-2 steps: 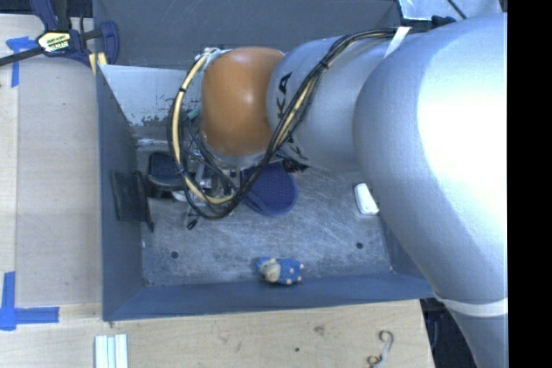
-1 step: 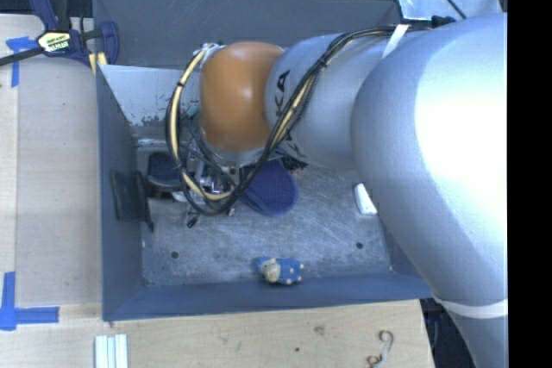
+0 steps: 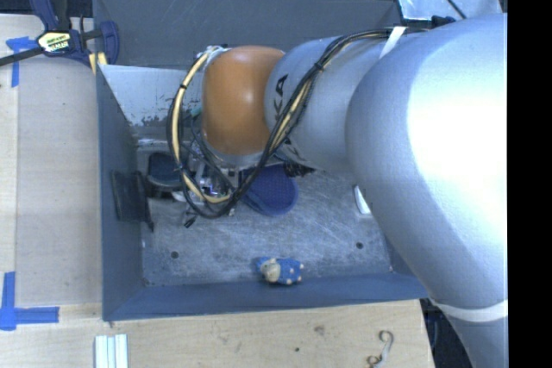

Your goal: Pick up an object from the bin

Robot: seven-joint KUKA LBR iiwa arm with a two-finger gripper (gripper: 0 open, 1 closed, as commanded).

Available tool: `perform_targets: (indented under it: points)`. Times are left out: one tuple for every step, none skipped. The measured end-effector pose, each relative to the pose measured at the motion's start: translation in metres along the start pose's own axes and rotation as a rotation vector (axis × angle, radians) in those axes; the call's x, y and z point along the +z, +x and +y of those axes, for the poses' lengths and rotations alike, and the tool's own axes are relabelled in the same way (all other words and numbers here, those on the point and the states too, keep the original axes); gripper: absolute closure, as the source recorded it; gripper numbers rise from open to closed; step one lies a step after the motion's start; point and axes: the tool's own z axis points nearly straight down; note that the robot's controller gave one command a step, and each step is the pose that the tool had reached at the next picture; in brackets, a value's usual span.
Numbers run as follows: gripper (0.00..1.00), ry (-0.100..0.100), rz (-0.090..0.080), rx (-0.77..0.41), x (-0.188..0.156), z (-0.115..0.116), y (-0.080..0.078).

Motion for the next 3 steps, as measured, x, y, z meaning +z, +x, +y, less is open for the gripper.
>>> perform_targets:
  points:
    - [0.0, 0.007, 0.01, -0.001, -0.0039, 0.0019, -0.003]
    - [0.0, 0.01, 0.001, -0.086, 0.0004, 0.0058, -0.0023]
    - [1.0, 0.002, -0.01, -0.088, -0.0027, 0.0089, -0.0045]
